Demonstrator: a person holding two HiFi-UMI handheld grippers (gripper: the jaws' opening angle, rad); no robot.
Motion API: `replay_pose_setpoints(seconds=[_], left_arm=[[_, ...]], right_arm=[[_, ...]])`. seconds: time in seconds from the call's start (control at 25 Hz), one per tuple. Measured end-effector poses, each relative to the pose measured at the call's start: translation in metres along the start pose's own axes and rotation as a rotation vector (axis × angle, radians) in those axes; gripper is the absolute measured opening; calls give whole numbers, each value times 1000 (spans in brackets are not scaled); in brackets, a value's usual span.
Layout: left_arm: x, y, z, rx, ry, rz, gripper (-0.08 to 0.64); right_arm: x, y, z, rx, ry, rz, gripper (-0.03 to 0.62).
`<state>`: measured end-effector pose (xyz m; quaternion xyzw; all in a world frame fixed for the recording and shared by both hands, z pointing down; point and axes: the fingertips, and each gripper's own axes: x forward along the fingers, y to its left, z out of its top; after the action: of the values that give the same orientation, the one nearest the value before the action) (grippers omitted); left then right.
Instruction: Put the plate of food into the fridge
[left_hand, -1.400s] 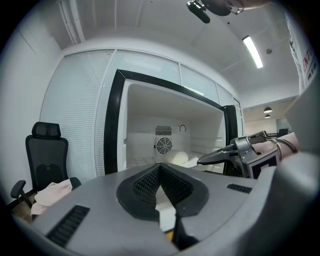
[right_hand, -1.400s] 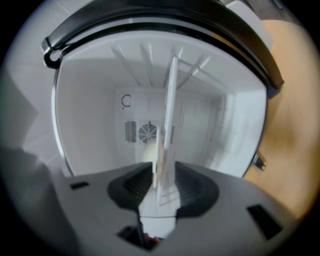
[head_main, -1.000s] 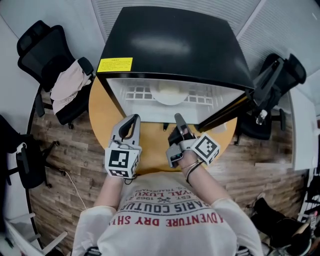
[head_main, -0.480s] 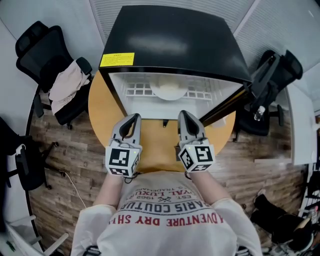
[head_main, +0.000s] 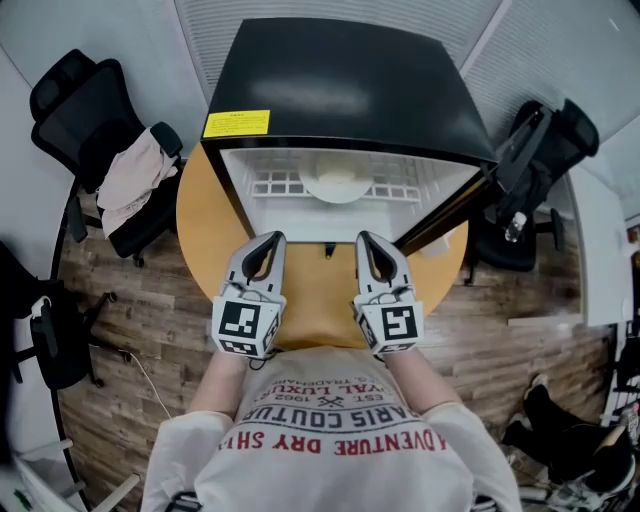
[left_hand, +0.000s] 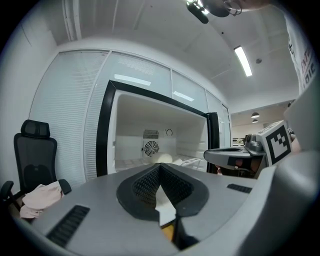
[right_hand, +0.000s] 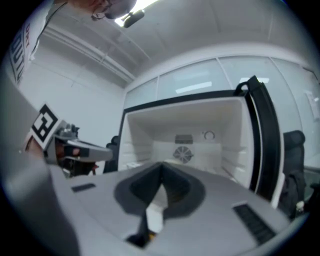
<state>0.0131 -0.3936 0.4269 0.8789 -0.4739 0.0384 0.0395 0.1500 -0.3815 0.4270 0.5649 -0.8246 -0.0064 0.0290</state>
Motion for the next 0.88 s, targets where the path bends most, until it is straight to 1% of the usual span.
replay_pose_setpoints(seconds=[0.12,0.28,0.36,0.52,0.68,0.88], left_arm=[[0,-1,0,2,-3,-8,26],[0,-3,0,2,0,-15,26],[0,-4,0,2,0,-15,26],[0,-3,-1,4,8,-11,26],[2,-7,-2,31,10,-27,26],[4,-10,0,36,8,-33,26]], right_arm=[[0,3,-2,-6,18,12,29],[2,2,-15,35,73,11,28],[2,2,-18,37,84,8,29],[1,2,-16,51,78,10,28],[0,4,-14,66,72,19,28],[0,6,-10,77,67,32,28]])
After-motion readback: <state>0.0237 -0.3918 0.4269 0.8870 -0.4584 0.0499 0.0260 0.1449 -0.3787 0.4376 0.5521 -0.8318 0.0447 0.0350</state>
